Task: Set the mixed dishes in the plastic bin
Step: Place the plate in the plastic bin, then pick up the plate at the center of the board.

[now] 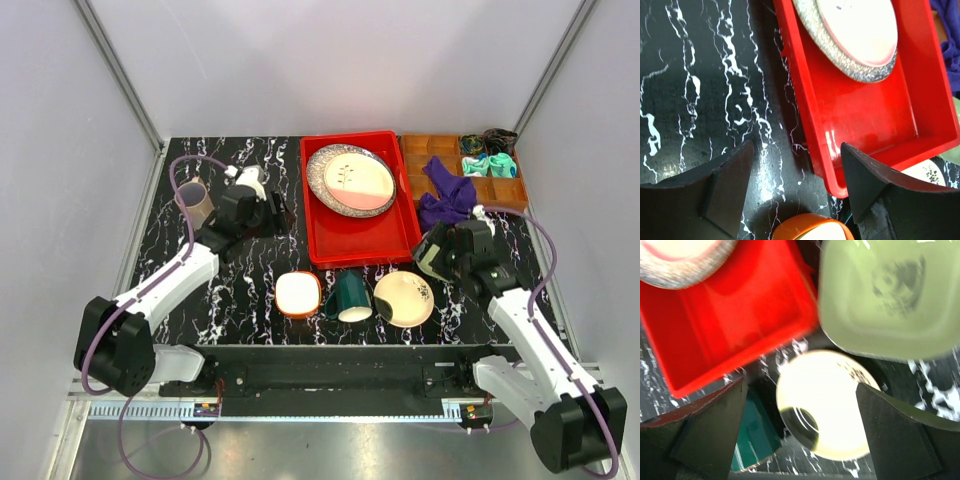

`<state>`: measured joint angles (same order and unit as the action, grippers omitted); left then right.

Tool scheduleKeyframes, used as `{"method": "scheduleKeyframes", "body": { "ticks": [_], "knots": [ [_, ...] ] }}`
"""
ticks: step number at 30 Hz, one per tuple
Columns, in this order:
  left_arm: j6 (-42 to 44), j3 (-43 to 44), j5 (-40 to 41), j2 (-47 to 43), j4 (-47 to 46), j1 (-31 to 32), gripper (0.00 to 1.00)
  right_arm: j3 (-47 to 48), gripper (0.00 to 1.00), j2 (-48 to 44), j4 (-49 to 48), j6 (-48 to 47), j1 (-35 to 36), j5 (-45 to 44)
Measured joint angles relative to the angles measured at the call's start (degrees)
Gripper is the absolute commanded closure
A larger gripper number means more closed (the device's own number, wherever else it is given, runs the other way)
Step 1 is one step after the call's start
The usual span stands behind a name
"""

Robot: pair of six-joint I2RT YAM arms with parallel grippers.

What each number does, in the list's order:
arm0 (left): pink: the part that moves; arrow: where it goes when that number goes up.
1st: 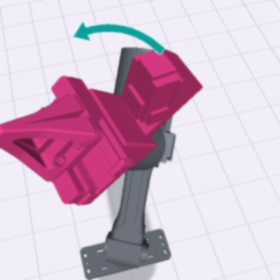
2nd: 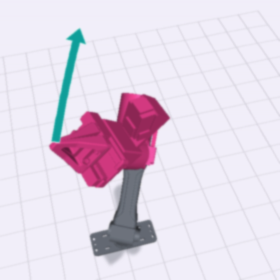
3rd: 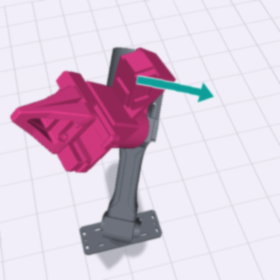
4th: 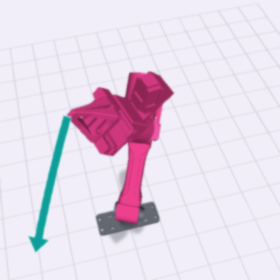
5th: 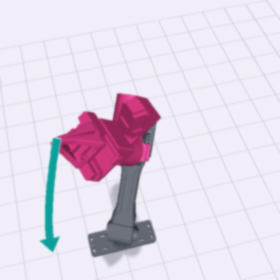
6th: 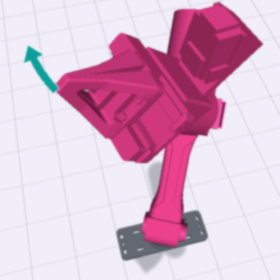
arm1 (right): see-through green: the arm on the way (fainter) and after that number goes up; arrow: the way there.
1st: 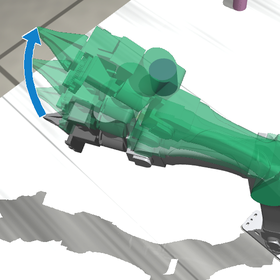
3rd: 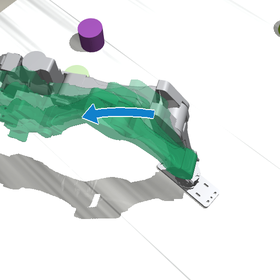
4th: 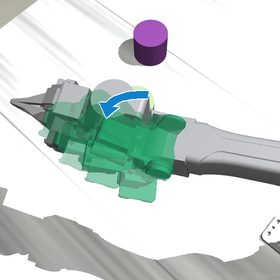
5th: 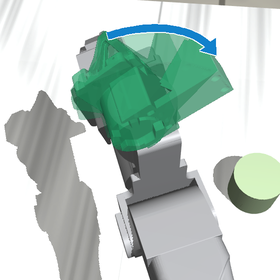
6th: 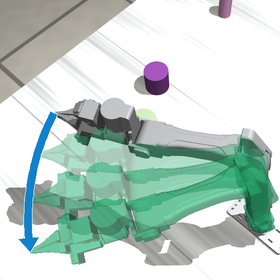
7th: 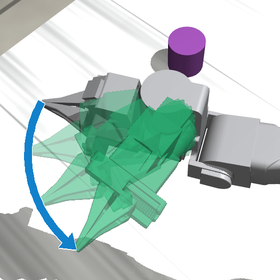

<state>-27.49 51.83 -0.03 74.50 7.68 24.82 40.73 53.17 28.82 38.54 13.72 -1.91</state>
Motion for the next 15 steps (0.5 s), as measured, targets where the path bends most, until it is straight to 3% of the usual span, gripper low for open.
{"method": "scheduleKeyframes", "body": {
  "ticks": [15],
  "knots": [
    [-3.08,-4.74,-3.23,-0.20,-3.56,0.00,0.26,-9.90,0.02,-8.09,9.22,9.05,0.00,-2.14]
  ]
}}
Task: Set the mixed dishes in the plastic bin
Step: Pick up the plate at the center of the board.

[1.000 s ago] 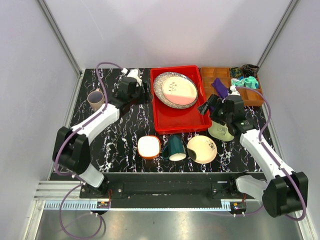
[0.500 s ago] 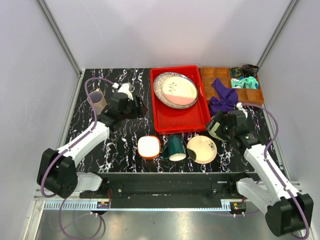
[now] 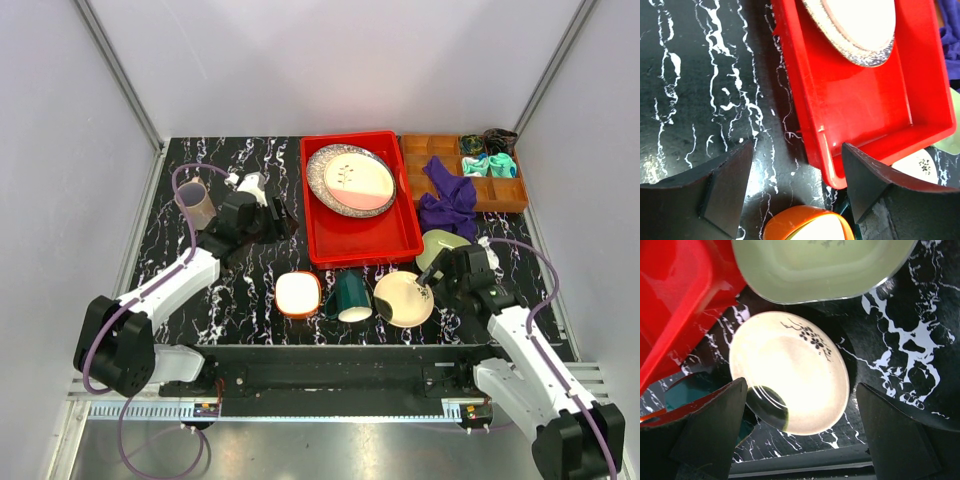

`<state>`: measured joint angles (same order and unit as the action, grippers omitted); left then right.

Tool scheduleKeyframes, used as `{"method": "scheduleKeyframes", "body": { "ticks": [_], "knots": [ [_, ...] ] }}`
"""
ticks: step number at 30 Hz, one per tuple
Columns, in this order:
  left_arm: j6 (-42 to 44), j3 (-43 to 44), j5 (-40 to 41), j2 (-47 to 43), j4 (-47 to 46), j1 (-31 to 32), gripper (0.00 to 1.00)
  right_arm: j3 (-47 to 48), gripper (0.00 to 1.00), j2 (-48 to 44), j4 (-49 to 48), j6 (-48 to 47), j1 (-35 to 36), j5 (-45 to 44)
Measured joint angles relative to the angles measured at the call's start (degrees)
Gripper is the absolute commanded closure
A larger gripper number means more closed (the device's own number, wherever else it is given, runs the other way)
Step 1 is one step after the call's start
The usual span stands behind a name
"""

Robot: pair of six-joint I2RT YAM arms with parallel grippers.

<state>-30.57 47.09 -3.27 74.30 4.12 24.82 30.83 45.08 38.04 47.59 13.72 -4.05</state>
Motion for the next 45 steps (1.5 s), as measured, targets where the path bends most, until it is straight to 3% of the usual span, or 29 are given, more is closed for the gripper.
{"method": "scheduleKeyframes", "body": {
  "ticks": [12,26,36,45],
  "knots": [
    [-0.85,-0.02,-0.46,0.00,-0.92,0.02,0.25,-4.76,0.05,3.63,-0.92,3.72,0.00,1.14],
    [-1.03,-0.02,-0.66,0.00,-0.92,0.02,0.24,-6.45,0.24,6.23,-4.52,5.25,0.00,3.21],
    [-1.05,-0.02,-0.66,0.00,-0.92,0.02,0.24,-6.45,0.42,7.87,-6.25,5.20,0.00,3.23],
    [-1.46,-0.02,-0.72,0.00,-1.29,0.02,0.24,-6.45,0.72,10.75,-7.72,4.70,0.00,3.67]
  ]
}}
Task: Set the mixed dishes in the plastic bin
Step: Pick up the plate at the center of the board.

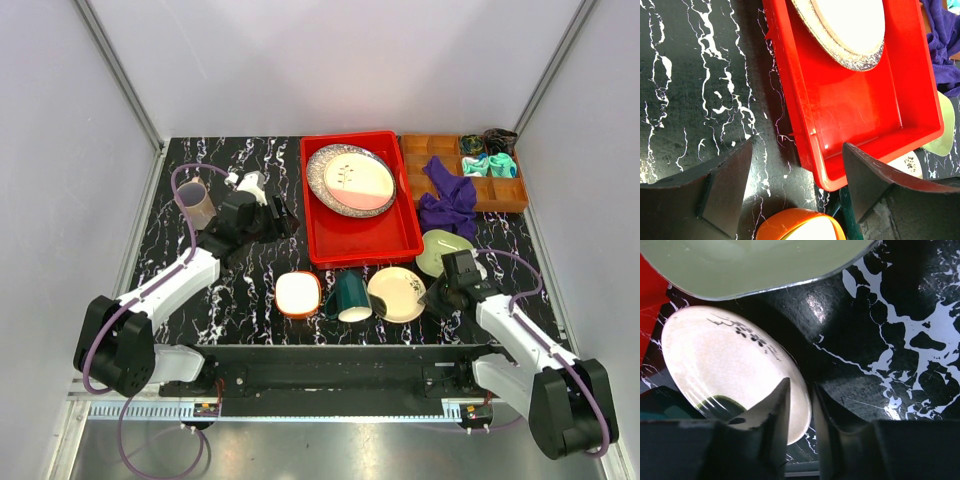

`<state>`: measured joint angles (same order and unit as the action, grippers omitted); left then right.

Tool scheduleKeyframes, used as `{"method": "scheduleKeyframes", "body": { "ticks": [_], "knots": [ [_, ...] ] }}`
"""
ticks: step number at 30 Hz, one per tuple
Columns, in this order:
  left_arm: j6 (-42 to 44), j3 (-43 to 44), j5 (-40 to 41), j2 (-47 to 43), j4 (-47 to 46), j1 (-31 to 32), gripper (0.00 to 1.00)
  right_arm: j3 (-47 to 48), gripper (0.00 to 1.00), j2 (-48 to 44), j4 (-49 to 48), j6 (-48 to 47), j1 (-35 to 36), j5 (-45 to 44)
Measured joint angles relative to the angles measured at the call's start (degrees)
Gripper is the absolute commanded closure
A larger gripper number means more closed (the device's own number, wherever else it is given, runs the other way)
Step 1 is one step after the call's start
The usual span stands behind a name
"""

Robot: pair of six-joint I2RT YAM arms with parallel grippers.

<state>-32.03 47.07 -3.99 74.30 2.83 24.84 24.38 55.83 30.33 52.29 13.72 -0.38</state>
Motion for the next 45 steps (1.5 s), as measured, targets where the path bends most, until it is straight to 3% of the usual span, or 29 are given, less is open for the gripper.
{"method": "scheduleKeyframes", "body": {
  "ticks": [5,7,17,24,36,45],
  "knots": [
    [0.00,0.00,0.02,0.00,0.00,0.00,0.24,-0.20,0.96,0.96,-1.05,-0.15,0.00,0.15],
    [0.02,0.00,0.00,0.00,0.00,0.00,0.24,-0.28,1.00,0.79,-1.22,-0.22,0.00,0.68],
    [0.00,-0.81,-0.07,0.00,-0.02,0.00,0.23,-0.55,1.00,-8.81,3.19,0.09,0.04,1.36],
    [-0.02,-0.81,-0.09,0.00,-0.02,0.00,0.23,6.29,1.00,-16.41,12.00,-0.24,0.00,-3.54],
    [-0.28,-0.81,-0.22,0.00,-0.17,0.00,0.23,14.69,1.00,-22.27,22.45,-0.63,0.00,-6.32],
    [-0.90,-0.81,-0.39,0.00,-1.07,0.00,0.23,23.71,1.00,-22.75,24.65,-1.75,0.00,-8.04]
  ]
}}
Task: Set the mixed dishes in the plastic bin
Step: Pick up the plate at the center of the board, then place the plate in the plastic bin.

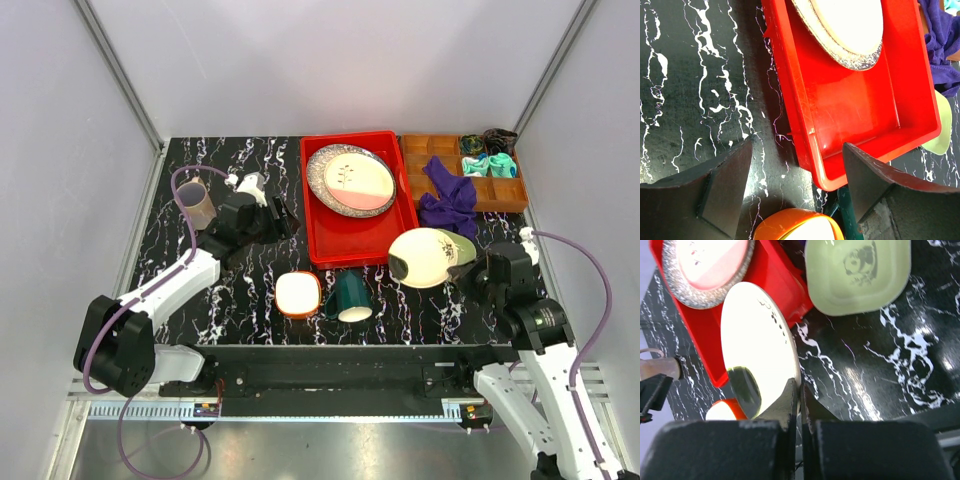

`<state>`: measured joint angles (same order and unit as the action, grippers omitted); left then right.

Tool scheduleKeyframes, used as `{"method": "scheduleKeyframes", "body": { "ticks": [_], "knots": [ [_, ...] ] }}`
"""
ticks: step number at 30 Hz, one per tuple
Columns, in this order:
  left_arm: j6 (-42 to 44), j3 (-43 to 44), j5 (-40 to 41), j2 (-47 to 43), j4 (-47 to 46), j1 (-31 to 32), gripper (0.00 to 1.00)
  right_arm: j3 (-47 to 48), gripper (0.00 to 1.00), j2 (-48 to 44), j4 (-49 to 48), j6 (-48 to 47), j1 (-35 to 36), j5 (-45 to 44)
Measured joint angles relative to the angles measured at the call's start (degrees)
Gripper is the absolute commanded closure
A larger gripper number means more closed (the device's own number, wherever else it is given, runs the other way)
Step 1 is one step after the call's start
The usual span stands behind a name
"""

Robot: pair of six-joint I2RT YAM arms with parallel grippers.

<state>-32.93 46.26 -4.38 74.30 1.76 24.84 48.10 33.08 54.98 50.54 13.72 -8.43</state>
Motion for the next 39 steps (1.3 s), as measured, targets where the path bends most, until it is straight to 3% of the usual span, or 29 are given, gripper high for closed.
{"method": "scheduleKeyframes", "body": {
  "ticks": [9,17,26,39],
  "knots": [
    [-0.09,0.00,0.04,-0.13,0.28,0.00,0.23,0.39,1.00,10.43,-12.26,-2.43,0.00,-0.70],
    [-0.07,0.00,0.24,-3.48,2.64,0.00,0.23,1.66,1.00,31.63,-31.06,-4.46,0.00,1.09],
    [-0.07,0.00,1.27,-7.06,4.79,0.00,0.23,11.87,1.00,53.99,-46.27,-5.16,0.00,5.99],
    [-0.07,-0.02,2.29,-10.12,6.80,-0.02,0.22,29.42,1.00,77.02,-54.64,-4.24,0.00,12.66]
  ]
}}
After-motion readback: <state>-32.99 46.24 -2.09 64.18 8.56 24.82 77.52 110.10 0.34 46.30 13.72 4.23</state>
